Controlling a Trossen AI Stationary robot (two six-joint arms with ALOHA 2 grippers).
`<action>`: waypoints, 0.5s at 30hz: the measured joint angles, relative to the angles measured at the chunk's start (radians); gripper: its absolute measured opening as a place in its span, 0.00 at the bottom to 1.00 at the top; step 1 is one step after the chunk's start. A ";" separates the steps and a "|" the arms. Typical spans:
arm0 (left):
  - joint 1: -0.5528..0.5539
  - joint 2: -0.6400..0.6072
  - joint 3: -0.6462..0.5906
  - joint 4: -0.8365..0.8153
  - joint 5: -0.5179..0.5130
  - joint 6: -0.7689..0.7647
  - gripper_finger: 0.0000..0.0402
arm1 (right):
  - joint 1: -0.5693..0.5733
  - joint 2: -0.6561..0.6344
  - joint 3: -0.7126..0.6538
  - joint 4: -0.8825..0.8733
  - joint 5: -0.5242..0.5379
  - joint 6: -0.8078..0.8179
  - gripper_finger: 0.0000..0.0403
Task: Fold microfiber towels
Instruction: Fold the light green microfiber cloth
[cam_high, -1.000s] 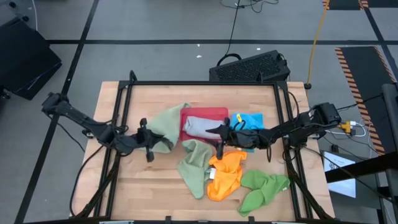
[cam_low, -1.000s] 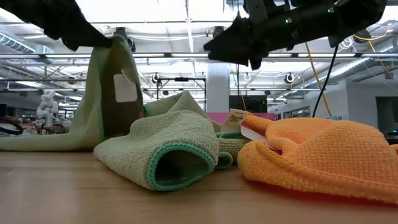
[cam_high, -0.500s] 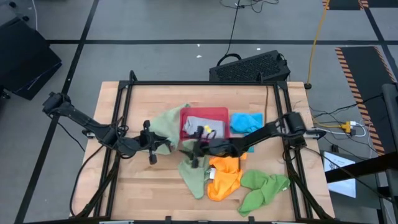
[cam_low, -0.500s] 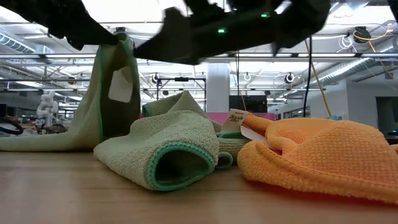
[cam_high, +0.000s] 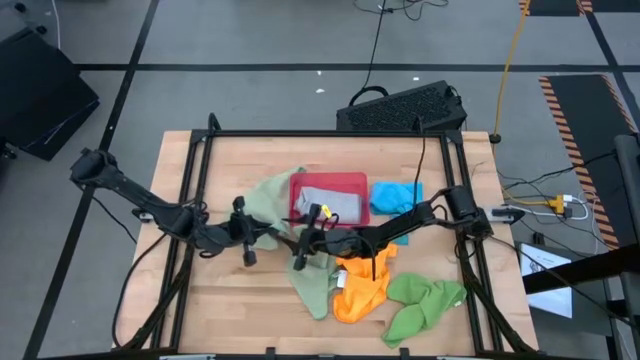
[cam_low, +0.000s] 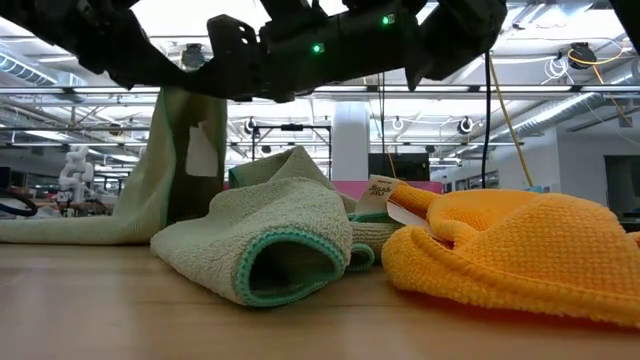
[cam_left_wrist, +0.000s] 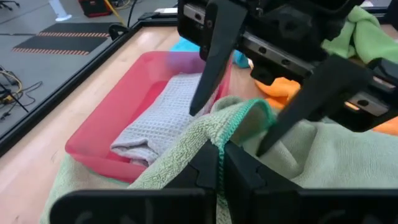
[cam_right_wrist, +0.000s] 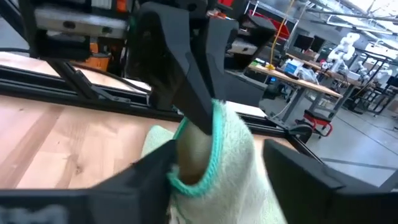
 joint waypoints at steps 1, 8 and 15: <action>0.000 0.004 0.000 0.003 0.000 0.000 0.04 | -0.002 0.000 0.000 -0.003 0.000 0.005 0.43; 0.000 0.008 0.000 0.011 0.000 -0.011 0.04 | -0.011 0.000 0.000 -0.056 -0.003 0.052 0.03; -0.010 0.037 0.000 0.058 0.019 0.003 0.09 | -0.011 -0.006 0.000 -0.083 -0.003 0.092 0.03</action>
